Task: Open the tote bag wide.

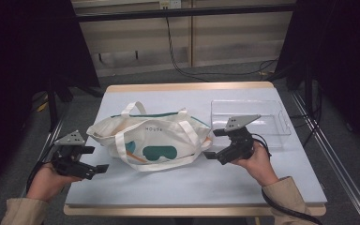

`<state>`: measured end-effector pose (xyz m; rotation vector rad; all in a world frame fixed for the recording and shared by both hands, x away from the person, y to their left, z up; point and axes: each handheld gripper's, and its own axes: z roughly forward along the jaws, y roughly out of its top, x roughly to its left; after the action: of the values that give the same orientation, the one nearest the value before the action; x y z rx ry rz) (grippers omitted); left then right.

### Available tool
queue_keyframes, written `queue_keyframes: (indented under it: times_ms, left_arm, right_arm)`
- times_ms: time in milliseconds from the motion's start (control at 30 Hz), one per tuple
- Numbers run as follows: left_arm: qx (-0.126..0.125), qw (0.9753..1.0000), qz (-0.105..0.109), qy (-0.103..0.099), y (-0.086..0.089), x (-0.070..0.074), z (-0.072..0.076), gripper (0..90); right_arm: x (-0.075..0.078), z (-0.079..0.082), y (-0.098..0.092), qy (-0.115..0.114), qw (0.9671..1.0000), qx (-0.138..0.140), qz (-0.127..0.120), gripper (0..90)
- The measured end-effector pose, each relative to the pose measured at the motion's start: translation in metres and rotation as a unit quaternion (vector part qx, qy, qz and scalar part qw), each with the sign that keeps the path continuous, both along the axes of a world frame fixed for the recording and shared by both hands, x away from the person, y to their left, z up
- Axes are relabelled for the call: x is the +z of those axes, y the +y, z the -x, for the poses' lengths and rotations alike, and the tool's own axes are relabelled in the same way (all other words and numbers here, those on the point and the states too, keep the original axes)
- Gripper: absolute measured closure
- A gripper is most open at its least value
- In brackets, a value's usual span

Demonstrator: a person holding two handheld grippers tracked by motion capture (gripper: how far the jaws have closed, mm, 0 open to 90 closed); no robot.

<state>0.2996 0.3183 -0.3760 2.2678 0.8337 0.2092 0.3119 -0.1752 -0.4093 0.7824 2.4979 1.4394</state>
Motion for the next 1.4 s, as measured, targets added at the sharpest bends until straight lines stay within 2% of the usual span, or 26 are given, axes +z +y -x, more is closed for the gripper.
queue_keyframes:
  times_ms: [200,300,367,600,733,767,967,1100,1267,1367,1400]
  left_arm:
    - [0.006,1.0,0.001,0.0,0.005,0.013,-0.003,7.4]
    - [0.0,1.0,0.002,-0.002,0.005,0.018,-0.004,7.4]
    - [-0.004,1.0,-0.005,-0.005,0.003,0.025,-0.007,7.4]
    - [-0.009,0.9999,-0.009,-0.002,0.001,0.031,-0.013,7.5]
    - [-0.01,0.9999,-0.009,0.0,0.0,0.033,-0.014,7.7]
    - [-0.01,0.9999,-0.014,-0.003,-0.001,0.034,-0.015,7.7]
    - [-0.012,0.9998,-0.014,-0.003,-0.002,0.038,-0.016,7.7]
    - [-0.01,0.9998,-0.014,-0.003,-0.001,0.04,-0.017,7.7]
    - [-0.012,0.9998,-0.014,0.001,0.001,0.043,-0.018,7.4]
    - [-0.019,0.9996,-0.02,-0.001,0.0,0.045,-0.017,7.3]
    - [-0.021,0.9996,-0.02,-0.001,-0.001,0.046,-0.017,7.1]
  right_arm:
    - [0.004,-0.003,0.007,-0.002,1.0,0.006,-0.001,5.9]
    - [0.006,-0.004,0.009,-0.001,1.0,0.007,-0.003,5.7]
    - [0.008,-0.007,0.012,-0.003,1.0,0.007,-0.004,5.2]
    - [0.015,-0.015,0.015,-0.009,0.9999,0.005,-0.013,4.2]
    - [0.019,-0.02,0.019,-0.015,0.9998,0.009,-0.01,4.3]
    - [0.02,-0.021,0.021,-0.016,0.9997,0.011,-0.013,4.5]
    - [0.018,-0.026,0.031,-0.011,0.9995,0.027,-0.01,6.9]
    - [0.016,-0.027,0.035,-0.002,0.9992,0.039,-0.013,10.4]
    - [0.015,-0.026,0.036,0.003,0.9983,0.057,-0.012,25.6]
    - [0.014,-0.026,0.035,0.001,0.9983,0.058,-0.01,27.4]
    - [0.014,-0.025,0.034,0.004,0.9983,0.057,-0.011,33.6]
